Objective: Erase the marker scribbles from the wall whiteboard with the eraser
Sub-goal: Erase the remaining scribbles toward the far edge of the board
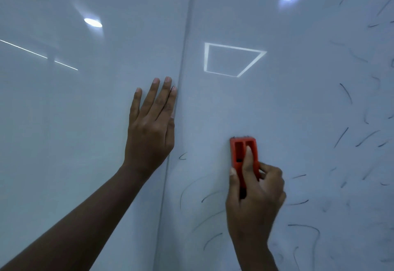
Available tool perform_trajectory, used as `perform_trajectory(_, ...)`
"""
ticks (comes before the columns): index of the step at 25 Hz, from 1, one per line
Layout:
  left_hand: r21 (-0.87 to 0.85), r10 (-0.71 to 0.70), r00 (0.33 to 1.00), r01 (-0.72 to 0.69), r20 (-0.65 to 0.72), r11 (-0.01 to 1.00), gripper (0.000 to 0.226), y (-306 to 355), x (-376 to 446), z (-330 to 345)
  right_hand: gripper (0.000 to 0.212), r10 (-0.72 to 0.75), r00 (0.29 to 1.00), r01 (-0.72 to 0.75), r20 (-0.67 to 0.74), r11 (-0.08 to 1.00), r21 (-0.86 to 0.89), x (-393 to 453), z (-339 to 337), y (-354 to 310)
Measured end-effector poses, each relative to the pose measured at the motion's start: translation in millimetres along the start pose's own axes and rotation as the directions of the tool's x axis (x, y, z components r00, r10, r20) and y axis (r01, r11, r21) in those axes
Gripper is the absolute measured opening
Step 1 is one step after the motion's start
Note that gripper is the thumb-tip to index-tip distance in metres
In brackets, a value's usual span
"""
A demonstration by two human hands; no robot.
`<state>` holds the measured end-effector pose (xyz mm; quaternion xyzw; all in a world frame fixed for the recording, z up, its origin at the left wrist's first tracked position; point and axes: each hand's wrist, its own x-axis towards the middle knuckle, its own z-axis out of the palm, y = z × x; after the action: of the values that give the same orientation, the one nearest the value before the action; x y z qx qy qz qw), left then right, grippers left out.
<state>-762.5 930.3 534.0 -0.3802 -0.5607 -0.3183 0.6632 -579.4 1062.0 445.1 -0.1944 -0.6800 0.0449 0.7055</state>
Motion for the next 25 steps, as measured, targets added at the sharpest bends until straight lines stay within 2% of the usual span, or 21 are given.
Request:
perform_trajectory(4, -0.033, -0.013, 1.000, 0.013, 0.011, 0.999, 0.050, 1.1, -2.2, -1.9, 0.050, -0.158, 0.980, 0.158, 0.118, 0.987, 0.010, 4.6, 6.7, -27.7)
perform_trajectory(7, -0.041, -0.009, 1.000, 0.009, 0.012, 0.999, 0.050, 0.3, -8.0, -2.5, 0.054, -0.349, 0.901, 0.377, 0.256, 0.924, -0.065, -27.4, 5.5, -24.1)
perform_trajectory(10, -0.031, -0.012, 1.000, 0.012, 0.020, 0.999, 0.050, 1.3, -14.7, -2.6, 0.065, -0.408, 0.818, 0.485, 0.406, 0.868, -0.104, -69.7, -2.3, -2.6)
perform_trajectory(12, -0.016, -0.014, 1.000, 0.014, 0.024, 1.000, 0.049, 1.9, -16.7, -2.7, 0.066, -0.415, 0.795, 0.508, 0.442, 0.854, -0.112, -79.2, -7.5, 8.7)
perform_trajectory(15, -0.012, -0.013, 1.000, 0.014, 0.022, 1.000, 0.050, 2.7, -17.7, -2.6, 0.050, -0.452, 0.797, 0.524, 0.400, 0.847, -0.087, -64.9, -8.6, 4.9)
perform_trajectory(17, -0.011, -0.019, 1.000, 0.019, 0.021, 1.000, 0.050, 3.7, -20.4, -2.9, 0.050, -0.419, 0.836, 0.477, 0.355, 0.874, -0.092, -39.9, -6.5, -5.6)
perform_trajectory(20, -0.013, -0.023, 0.999, 0.024, 0.031, 1.000, 0.050, 4.4, -25.2, -2.9, 0.053, -0.284, 0.922, 0.316, 0.262, 0.945, -0.086, 4.8, -1.2, -24.4)
perform_trajectory(22, -0.024, -0.032, 0.998, 0.033, 0.046, 0.999, 0.050, 5.0, -28.3, -3.7, 0.053, -0.235, 0.944, 0.257, 0.233, 0.964, -0.072, 14.6, 3.4, -32.6)
perform_trajectory(25, -0.023, -0.026, 0.998, 0.027, 0.058, 0.999, 0.050, 4.4, -33.3, -5.2, 0.053, -0.304, 0.911, 0.335, 0.277, 0.940, -0.070, -1.8, 5.4, -33.1)
